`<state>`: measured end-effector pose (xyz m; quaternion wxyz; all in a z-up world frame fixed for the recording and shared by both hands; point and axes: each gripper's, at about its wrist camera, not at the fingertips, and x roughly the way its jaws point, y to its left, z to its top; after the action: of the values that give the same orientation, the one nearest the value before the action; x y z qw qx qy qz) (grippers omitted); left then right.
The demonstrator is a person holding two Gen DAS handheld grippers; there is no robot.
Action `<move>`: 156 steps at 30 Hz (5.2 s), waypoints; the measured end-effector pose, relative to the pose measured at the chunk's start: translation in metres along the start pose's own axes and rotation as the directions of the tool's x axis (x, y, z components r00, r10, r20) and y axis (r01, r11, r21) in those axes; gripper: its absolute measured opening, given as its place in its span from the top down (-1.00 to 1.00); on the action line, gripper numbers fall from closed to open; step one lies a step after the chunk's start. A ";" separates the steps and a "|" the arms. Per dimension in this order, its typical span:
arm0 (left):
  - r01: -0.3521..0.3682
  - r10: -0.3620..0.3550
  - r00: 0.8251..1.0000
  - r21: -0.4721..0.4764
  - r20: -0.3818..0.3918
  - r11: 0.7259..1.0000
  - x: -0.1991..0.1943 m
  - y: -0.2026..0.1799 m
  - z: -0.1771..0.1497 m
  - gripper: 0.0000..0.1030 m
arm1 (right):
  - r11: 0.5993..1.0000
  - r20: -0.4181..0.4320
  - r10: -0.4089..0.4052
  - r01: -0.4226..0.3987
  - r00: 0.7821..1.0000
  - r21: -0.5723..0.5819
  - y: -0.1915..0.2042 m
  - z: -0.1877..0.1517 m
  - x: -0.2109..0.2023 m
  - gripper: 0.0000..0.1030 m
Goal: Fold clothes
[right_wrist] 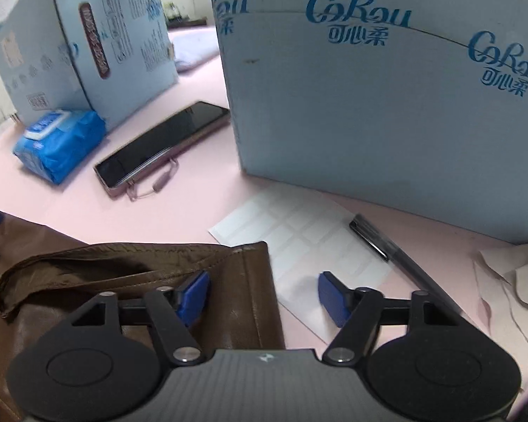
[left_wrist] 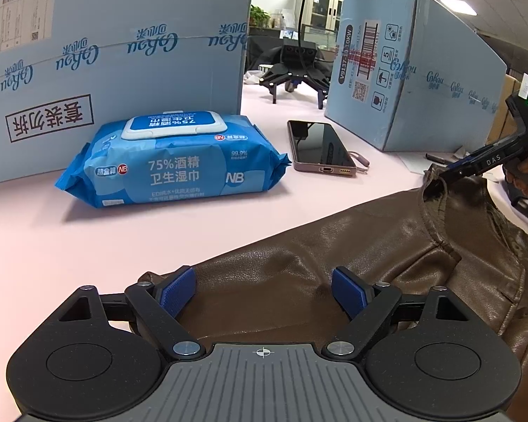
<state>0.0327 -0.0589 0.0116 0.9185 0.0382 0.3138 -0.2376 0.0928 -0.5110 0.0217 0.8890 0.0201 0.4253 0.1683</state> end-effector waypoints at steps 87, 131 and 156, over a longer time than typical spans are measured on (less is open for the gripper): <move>0.047 -0.046 0.999 -0.045 0.020 0.998 -0.004 0.007 -0.002 -0.73 | 0.750 -0.341 -0.640 0.463 0.689 -0.473 0.145 0.075 0.046 -0.28; 0.132 -0.131 0.991 -0.091 0.022 0.987 -0.009 0.022 -0.001 -0.75 | 0.867 0.064 -0.440 0.442 0.896 -0.228 0.120 -0.061 -0.094 0.95; 0.208 -0.209 0.978 -0.037 -0.015 0.977 -0.015 0.020 -0.004 -0.75 | 0.873 -0.107 -0.488 0.481 0.866 -0.086 0.099 0.053 -0.025 -0.09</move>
<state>0.0293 -0.0344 0.0157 0.8860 -0.0089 0.3290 -0.3267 0.0905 -0.4195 0.0917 0.8746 -0.1228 0.4666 -0.0472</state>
